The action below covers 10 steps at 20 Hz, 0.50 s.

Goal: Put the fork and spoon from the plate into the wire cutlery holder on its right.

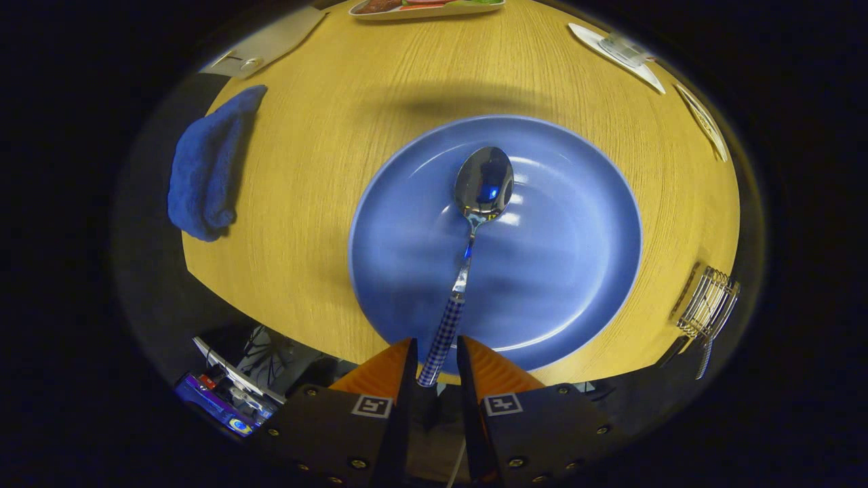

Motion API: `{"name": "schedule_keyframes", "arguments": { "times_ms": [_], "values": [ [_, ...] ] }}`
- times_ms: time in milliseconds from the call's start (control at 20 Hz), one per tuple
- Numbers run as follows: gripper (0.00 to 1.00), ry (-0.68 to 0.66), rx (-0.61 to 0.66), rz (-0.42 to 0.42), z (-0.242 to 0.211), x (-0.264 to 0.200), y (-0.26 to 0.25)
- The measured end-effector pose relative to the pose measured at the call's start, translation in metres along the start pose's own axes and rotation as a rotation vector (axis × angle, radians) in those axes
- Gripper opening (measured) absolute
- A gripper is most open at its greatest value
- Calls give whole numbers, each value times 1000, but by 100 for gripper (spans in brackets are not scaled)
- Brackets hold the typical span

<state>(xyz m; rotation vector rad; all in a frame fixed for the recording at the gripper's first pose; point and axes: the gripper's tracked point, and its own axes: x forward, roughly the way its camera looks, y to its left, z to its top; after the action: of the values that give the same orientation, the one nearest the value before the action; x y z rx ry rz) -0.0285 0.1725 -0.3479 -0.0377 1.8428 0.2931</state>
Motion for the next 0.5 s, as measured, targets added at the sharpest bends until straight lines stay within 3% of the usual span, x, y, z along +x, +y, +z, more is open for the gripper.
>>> {"name": "schedule_keyframes", "arguments": {
  "times_ms": [400,500],
  "values": [
    [33,28,33,39,3,12,-7],
    [10,52,16,58,-4,17,-8]
  ]
}}
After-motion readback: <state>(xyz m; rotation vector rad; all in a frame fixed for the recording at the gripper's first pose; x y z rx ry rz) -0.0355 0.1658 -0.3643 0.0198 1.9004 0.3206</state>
